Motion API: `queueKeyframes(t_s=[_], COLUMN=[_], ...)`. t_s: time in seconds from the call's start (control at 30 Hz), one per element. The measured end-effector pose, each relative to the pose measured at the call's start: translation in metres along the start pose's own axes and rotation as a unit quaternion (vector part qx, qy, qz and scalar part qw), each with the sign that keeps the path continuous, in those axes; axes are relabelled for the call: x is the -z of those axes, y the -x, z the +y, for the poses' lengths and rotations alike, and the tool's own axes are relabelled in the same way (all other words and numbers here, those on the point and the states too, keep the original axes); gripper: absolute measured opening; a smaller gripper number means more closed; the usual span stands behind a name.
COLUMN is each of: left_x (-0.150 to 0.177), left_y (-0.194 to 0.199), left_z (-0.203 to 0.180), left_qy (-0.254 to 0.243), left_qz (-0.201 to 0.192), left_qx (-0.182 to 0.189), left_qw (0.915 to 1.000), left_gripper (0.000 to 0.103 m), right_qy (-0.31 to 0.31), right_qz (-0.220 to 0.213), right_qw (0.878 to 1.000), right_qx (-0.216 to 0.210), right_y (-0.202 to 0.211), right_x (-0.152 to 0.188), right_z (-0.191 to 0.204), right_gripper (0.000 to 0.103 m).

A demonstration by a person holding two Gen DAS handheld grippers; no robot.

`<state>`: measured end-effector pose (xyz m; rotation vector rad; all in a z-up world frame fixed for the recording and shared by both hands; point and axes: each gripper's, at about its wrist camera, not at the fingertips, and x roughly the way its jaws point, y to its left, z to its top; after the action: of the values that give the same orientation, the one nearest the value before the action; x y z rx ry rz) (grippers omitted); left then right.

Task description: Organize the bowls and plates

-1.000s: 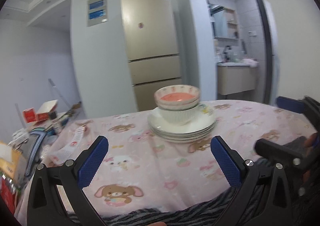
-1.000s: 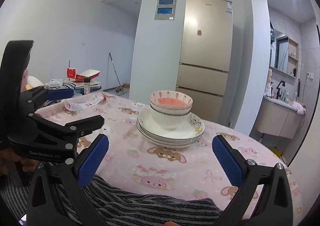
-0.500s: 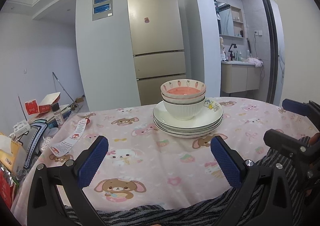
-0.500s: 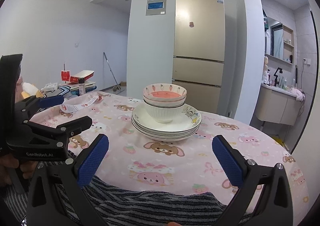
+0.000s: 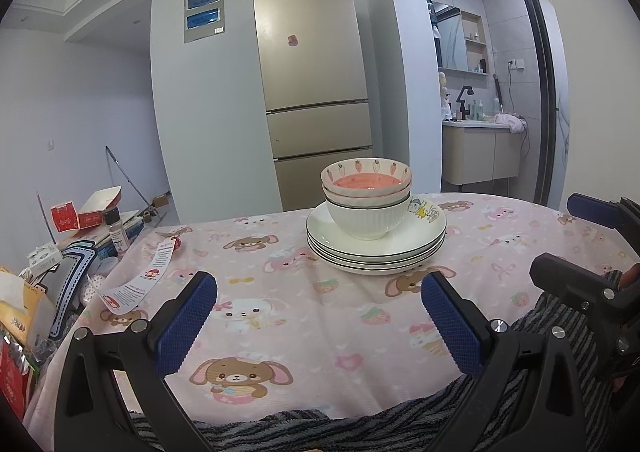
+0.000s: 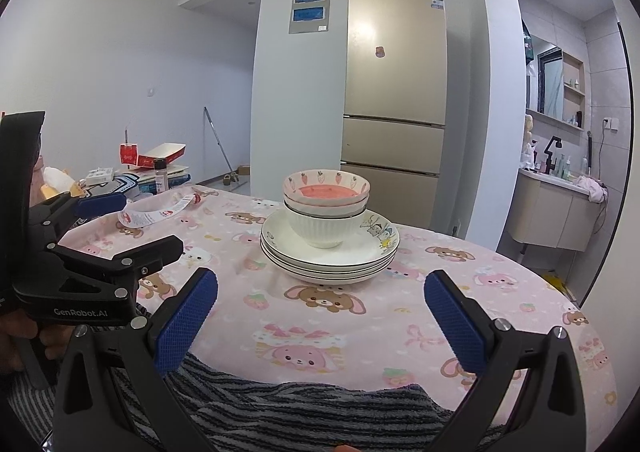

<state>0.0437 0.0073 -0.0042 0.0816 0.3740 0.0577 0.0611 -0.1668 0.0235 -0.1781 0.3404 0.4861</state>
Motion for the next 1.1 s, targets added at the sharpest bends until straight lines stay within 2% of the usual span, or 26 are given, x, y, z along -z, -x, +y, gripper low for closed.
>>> queueKeyframes(t_s=[1.1], left_x=[-0.0001], left_y=[0.0001], left_z=[-0.0004], left_qy=[-0.002], left_qz=[0.0], left_qx=[-0.001], left_qw=[1.0], left_gripper=[0.103], right_qy=[0.003], right_qz=[-0.002], right_qw=[1.0], right_qx=[0.001], right_y=[0.0017], right_x=[-0.0018], right_z=[0.0002], right_gripper=[0.103])
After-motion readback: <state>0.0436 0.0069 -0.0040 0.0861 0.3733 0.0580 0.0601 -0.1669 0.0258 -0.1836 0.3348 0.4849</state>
